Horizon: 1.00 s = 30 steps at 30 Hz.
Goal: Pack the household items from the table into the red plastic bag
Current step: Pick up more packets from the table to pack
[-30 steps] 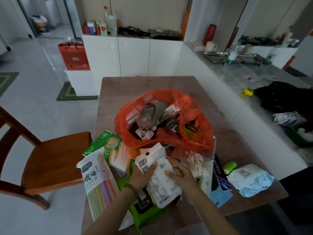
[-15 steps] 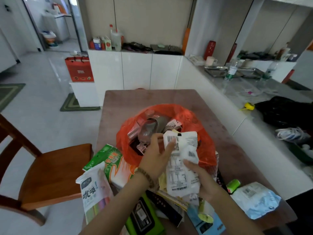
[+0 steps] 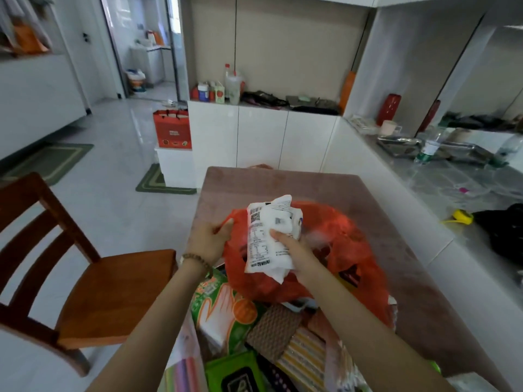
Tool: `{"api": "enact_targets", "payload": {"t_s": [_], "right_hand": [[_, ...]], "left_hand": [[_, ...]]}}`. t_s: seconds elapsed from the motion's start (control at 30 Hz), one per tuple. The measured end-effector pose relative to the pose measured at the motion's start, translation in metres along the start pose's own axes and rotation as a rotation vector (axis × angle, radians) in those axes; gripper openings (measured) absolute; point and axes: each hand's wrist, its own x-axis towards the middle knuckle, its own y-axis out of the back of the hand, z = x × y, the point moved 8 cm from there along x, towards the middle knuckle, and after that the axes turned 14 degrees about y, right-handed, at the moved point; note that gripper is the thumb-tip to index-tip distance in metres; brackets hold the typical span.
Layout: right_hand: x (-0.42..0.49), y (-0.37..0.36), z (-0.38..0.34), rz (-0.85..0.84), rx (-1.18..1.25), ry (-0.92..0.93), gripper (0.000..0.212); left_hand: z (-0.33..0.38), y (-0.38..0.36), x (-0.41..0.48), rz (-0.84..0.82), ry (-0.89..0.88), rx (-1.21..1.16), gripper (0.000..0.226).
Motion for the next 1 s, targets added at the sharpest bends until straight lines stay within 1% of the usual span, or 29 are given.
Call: {"api": "enact_targets", "payload": {"t_s": [0.07,0.1,0.13,0.2,0.27,0.3,0.33,0.37,0.43,0.47,0.53,0.6,0.63,0.7,0.73,0.77,0.8,0.83,0.87,0.9,0.93,0.97,1.0], "right_hand": [[0.011,0.000,-0.007,0.128,-0.057,0.028,0.082],[0.017,0.000,-0.012,0.161,-0.105,0.065,0.083],[0.023,0.001,-0.017,0.161,-0.157,0.109,0.080],[0.033,-0.002,-0.027,0.060,-0.260,0.190,0.071],[0.037,-0.009,-0.037,-0.150,-0.413,0.277,0.052],[0.037,-0.011,-0.039,-0.261,-0.491,0.321,0.047],[0.034,-0.012,-0.039,-0.360,-0.542,0.352,0.048],[0.032,-0.009,-0.036,-0.430,-0.573,0.351,0.058],[0.033,0.009,-0.027,-0.493,-0.595,0.296,0.090],[0.035,0.022,-0.024,-0.514,-0.618,0.262,0.097],[0.035,0.044,-0.021,-0.594,-0.780,0.213,0.094],[0.034,0.055,-0.016,-0.688,-1.093,0.183,0.089],[0.033,0.054,-0.010,-0.725,-1.208,0.190,0.088],[0.028,0.045,0.008,-0.779,-1.314,0.219,0.084],[0.023,0.041,0.017,-0.797,-1.362,0.239,0.079],[0.019,0.038,0.022,-0.795,-1.411,0.275,0.071],[0.016,0.038,0.022,-0.768,-1.449,0.325,0.065],[0.014,0.040,0.020,-0.733,-1.466,0.373,0.063],[0.010,0.043,0.017,-0.703,-1.449,0.401,0.067],[0.006,0.048,0.015,-0.677,-1.383,0.395,0.073],[0.001,0.052,0.011,-0.643,-1.263,0.364,0.076],[-0.006,0.056,0.007,-0.598,-1.111,0.334,0.074],[-0.014,0.059,0.003,-0.546,-0.962,0.317,0.066]], "left_hand": [[-0.003,-0.005,0.000,-0.082,0.051,-0.189,0.041],[-0.002,-0.009,0.000,-0.143,0.061,-0.279,0.042],[0.002,-0.013,0.000,-0.202,0.055,-0.321,0.043],[0.011,-0.018,-0.001,-0.259,0.017,-0.286,0.043],[0.019,-0.016,0.002,-0.254,0.003,-0.296,0.042],[0.021,-0.014,0.004,-0.240,0.001,-0.311,0.042],[0.022,-0.013,0.005,-0.230,-0.004,-0.326,0.041],[0.021,-0.012,0.006,-0.218,-0.006,-0.328,0.040],[0.017,-0.010,0.008,-0.206,0.006,-0.366,0.035],[0.016,-0.007,0.009,-0.197,0.009,-0.381,0.033],[0.020,-0.003,0.010,-0.188,-0.014,-0.383,0.031],[0.029,-0.007,0.005,-0.222,-0.045,-0.379,0.033],[0.032,-0.012,0.001,-0.242,-0.063,-0.350,0.034],[0.032,-0.028,-0.010,-0.289,-0.099,-0.276,0.031],[0.028,-0.035,-0.015,-0.317,-0.096,-0.269,0.027],[0.023,-0.040,-0.019,-0.330,-0.080,-0.276,0.025],[0.020,-0.041,-0.021,-0.317,-0.069,-0.277,0.027],[0.017,-0.040,-0.020,-0.295,-0.063,-0.268,0.033],[0.015,-0.038,-0.021,-0.278,-0.059,-0.257,0.036],[0.011,-0.037,-0.021,-0.266,-0.047,-0.248,0.037],[0.008,-0.036,-0.022,-0.261,-0.033,-0.241,0.036],[0.006,-0.035,-0.025,-0.258,-0.027,-0.231,0.034],[0.003,-0.035,-0.029,-0.266,-0.036,-0.225,0.032]]}}
